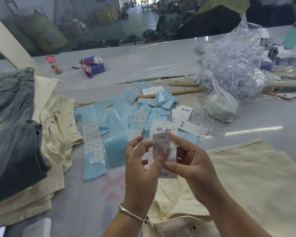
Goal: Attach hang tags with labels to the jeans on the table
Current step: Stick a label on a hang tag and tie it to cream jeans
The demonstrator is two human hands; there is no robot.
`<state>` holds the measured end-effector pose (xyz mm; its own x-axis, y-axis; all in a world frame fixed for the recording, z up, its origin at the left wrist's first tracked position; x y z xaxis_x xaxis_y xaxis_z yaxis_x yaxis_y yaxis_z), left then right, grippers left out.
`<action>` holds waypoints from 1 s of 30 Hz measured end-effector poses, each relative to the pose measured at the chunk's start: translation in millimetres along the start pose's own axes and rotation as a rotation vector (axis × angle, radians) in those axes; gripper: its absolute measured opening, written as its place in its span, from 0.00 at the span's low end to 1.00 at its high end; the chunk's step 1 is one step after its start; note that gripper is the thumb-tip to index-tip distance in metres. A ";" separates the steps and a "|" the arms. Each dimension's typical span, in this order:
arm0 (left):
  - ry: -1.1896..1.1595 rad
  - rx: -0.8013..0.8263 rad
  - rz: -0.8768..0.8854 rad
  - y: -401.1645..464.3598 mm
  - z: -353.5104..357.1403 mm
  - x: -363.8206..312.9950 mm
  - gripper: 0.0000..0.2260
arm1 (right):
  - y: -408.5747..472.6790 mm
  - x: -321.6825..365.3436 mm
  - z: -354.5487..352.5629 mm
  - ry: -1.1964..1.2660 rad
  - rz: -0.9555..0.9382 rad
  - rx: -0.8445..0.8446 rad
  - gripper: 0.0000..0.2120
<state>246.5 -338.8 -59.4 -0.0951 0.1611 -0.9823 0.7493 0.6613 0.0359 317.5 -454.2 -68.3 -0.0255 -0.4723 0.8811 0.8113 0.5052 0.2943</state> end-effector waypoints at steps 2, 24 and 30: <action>-0.043 0.025 -0.006 -1.9 2.4 -1.4 0.22 | 0.0 0.3 -0.8 0.008 -0.015 -0.019 0.33; -0.394 0.538 -0.402 11.6 59.1 36.7 0.17 | 6.3 -8.8 -54.1 -0.125 0.072 -0.536 0.14; -0.274 0.521 -0.495 33.6 97.1 56.5 0.12 | 24.2 -41.3 -98.1 -0.201 0.208 -0.558 0.08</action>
<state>329.9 -378.6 -131.5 -0.3848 -0.2960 -0.8743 0.8800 0.1680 -0.4442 395.4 -493.3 -133.9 0.1006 -0.2322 0.9674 0.9924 0.0932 -0.0808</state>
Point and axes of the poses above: each hand's wrist, its own y-axis towards the middle knuckle, its own z-axis out of the palm, x = y × z, the point moved 6 cm from there along y, towards the middle knuckle, and after that the axes turned 12 degrees about -z, right-handed, at the moved point
